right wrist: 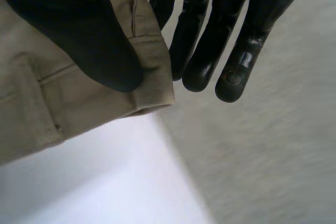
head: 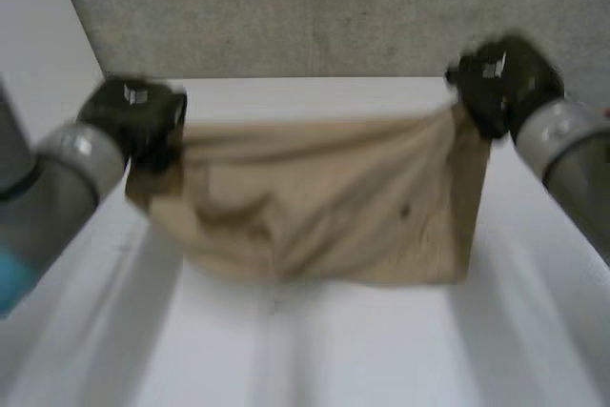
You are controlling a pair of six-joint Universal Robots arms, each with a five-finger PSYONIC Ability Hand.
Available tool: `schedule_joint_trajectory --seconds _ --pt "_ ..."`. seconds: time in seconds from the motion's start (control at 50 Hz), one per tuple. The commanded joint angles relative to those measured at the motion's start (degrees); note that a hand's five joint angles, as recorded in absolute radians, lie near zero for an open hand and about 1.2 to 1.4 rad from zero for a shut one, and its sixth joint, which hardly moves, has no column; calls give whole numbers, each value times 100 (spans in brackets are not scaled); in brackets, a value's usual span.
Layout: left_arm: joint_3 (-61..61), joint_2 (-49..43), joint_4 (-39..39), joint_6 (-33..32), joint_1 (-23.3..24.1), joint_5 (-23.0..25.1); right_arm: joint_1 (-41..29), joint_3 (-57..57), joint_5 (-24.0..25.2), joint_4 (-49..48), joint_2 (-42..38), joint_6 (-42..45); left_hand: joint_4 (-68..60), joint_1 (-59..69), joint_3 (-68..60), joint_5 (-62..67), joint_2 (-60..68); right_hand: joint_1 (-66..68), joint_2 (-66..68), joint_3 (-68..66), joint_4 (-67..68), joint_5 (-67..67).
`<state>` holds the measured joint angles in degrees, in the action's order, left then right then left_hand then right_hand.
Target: Fold the shorts.
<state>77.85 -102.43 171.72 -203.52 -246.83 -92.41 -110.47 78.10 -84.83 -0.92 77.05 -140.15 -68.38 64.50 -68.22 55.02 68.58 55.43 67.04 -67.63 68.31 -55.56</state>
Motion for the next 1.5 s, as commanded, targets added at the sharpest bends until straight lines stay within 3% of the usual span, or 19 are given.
schedule_joint_trajectory --seconds 0.02,0.12,0.24,0.38,0.46,0.56,0.58,0.7,0.76,0.8,0.9,1.08,1.26,1.38,1.5 --pt "-2491 -638 1227 146 -49 -435 -53 -1112 -937 -2531 -209 -566 -1162 1550 -1178 1498 1142 2457 1296 -1237 1169 -1444" --pt "-2267 -270 2189 418 21 -638 -176 -955 -1027 -2712 73 -566 -1162 1550 -1178 1498 1142 2457 1296 -1237 1169 -1444" --pt "-530 363 1971 796 12 -507 -334 -26 -536 -1555 546 -557 -1162 1550 -1178 1498 1142 2457 1296 -1237 1169 -1444" --pt "1143 400 1944 1262 -119 -146 -308 890 -131 -155 741 -601 -1162 1550 -1178 1498 1142 2457 1296 -1237 1169 -1444" --pt "1601 23 2014 1263 -392 -102 -308 1391 -34 49 496 -601 -1162 1550 -1178 1498 1142 2457 1296 -1237 1169 -1444" --pt "1391 -1401 1944 1227 -454 -120 -343 1594 -7 -110 -611 -628 -1162 1550 -1178 1498 1142 2457 1296 -1237 1169 -1444" --pt "1338 -1533 1935 1227 -454 -128 -361 1603 -16 -110 -717 -636 -997 1386 -1014 1334 977 2457 1296 -1237 1169 -1444" --pt "1109 -1789 1786 1236 -305 -128 -405 1664 -95 -390 -947 -864 3404 -3016 3388 -3068 -3424 2457 1296 -1237 1169 -1444" --pt "1109 -1431 1777 1245 -243 -120 -361 1700 -279 -592 -929 -1179 4869 -4480 4852 -4533 -4889 2457 1296 -1237 1169 -1444" --pt "1179 -1131 1777 1254 -234 -111 -352 1726 -393 -654 -929 -1374 5193 -4805 5177 -4857 -5213 2457 1296 -1237 1169 -1444" --pt "1548 -419 1654 1306 -225 -146 -352 1796 -587 -699 -955 -1779 5027 -4638 5011 -4691 -5047 2457 1296 -1237 1169 -1444" --pt "3199 724 1136 1298 -41 143 -361 1805 -587 -751 -1236 -1779 2558 -2169 2541 -2221 -2578 2457 1296 -1237 1169 -1444" --pt "3368 172 1196 1315 -23 820 -370 1717 -570 -751 -1228 -1779 1813 -1425 1797 -1477 -1834 2457 1296 -1237 1169 -1444" --pt "2825 -619 1302 1315 -58 786 -378 1805 -526 -743 -1201 -1788 1914 -1525 1897 -1578 -1934 2457 1296 -1237 1169 -1444" --pt "2595 -805 1522 1324 -111 777 -422 1867 -517 -725 -1175 -1770 1998 -1610 1982 -1662 -2019 2457 1296 -1237 1169 -1444"
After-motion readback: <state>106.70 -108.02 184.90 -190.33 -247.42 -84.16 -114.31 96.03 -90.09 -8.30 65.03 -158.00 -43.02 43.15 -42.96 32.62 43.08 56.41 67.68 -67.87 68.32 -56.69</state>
